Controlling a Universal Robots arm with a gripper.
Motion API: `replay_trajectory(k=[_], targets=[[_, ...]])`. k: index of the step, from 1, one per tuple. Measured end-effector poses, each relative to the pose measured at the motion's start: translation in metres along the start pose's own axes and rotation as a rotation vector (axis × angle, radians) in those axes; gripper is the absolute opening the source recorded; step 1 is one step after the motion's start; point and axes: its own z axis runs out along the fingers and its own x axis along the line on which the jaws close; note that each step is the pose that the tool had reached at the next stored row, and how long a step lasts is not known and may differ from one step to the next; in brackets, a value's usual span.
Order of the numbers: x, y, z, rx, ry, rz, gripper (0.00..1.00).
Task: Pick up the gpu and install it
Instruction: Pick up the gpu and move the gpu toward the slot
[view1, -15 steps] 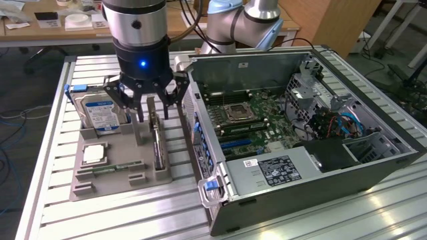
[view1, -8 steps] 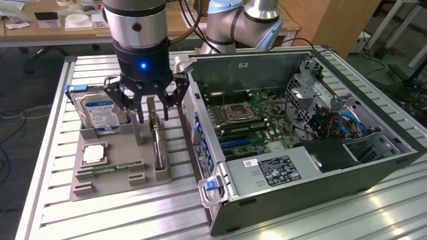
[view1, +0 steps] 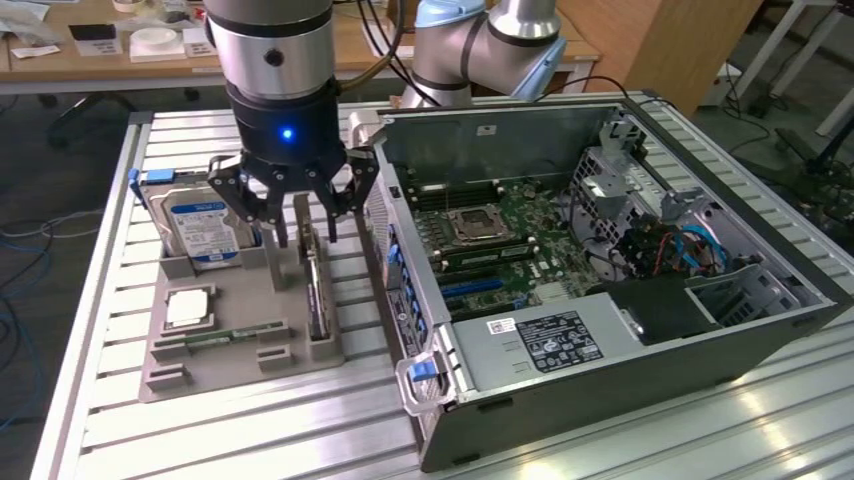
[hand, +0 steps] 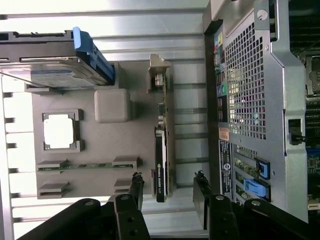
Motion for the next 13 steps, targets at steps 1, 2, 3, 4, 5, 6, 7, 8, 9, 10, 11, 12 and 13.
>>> replay_trajectory(k=[1,2,3,4,5,6,7,8,9,10,11,12,13], targets=[[0.0,0.0,0.0004,0.0001,0.0001,0.0,0.53],[0.0,-0.0001,0.001,0.0001,0.0001,0.0,0.53],[0.0,-0.0001,0.0016,0.0001,0.0001,0.0,0.53],[0.0,-0.0001,0.0022,0.0001,0.0001,0.0,0.53],[0.0001,-0.0001,0.0028,0.0001,0.0001,0.0,0.53],[0.0001,-0.0002,0.0034,0.0002,0.0001,0.0,0.53],[0.0001,-0.0002,0.004,0.0002,0.0001,0.0,0.53],[0.0001,-0.0002,0.0046,0.0002,0.0001,0.0,0.53],[0.0001,-0.0003,0.0052,0.0001,0.0001,0.0,0.53],[0.0001,-0.0003,0.0059,0.0001,0.0001,0.0,0.53],[0.0001,-0.0003,0.0065,0.0001,0.0001,0.0,0.53],[0.0002,-0.0004,0.0072,0.0001,0.0001,0.0,0.53],[0.0002,-0.0004,0.0078,0.0001,0.0001,0.0,0.53]])
